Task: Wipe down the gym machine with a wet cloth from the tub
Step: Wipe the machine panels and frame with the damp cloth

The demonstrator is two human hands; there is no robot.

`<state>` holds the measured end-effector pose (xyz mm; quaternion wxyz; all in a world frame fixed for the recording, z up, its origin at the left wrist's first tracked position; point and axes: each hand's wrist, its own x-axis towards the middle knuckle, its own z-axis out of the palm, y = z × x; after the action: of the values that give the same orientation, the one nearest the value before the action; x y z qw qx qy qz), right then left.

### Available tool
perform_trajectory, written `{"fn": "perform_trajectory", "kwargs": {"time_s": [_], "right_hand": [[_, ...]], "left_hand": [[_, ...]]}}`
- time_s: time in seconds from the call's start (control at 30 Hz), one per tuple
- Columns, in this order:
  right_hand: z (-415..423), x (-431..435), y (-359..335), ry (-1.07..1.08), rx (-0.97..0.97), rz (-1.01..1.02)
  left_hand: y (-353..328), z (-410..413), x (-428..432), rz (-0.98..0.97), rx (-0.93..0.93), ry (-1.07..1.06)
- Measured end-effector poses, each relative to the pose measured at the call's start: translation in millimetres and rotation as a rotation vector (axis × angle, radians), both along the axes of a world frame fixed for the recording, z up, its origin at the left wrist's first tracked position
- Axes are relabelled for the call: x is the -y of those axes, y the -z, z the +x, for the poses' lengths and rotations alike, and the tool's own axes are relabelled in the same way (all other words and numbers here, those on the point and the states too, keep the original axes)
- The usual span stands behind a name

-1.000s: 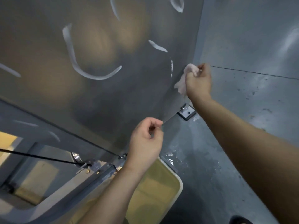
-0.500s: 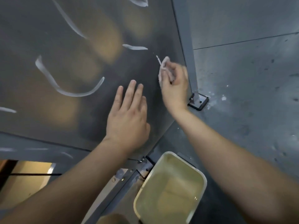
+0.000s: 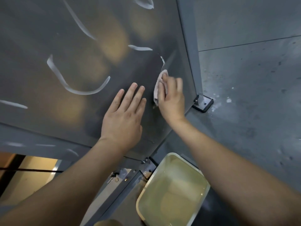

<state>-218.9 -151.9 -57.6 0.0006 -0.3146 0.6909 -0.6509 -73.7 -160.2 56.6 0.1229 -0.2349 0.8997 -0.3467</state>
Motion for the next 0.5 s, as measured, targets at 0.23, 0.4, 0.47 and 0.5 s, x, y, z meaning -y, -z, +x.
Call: {"fn": "perform_trajectory", "kwargs": {"time_s": [0.23, 0.4, 0.47, 0.5], "right_hand": [[-49.4, 15.8, -32.3, 0.113, 0.166, -0.086], [-34.1, 7.2, -25.2, -0.030, 0.052, -0.120], [-52.2, 10.2, -30.8, 0.034, 0.114, -0.121], [-59.5, 13.3, -37.1, 0.071, 0.156, -0.139]], "left_hand": [[1.9, 1.2, -0.1, -0.016, 0.021, 0.001], [0.0, 0.6, 0.7, -0.019, 0.015, 0.005], [0.0, -0.5, 0.1, -0.019, 0.023, -0.003], [0.8, -0.8, 0.0, -0.021, 0.030, -0.006]]}}
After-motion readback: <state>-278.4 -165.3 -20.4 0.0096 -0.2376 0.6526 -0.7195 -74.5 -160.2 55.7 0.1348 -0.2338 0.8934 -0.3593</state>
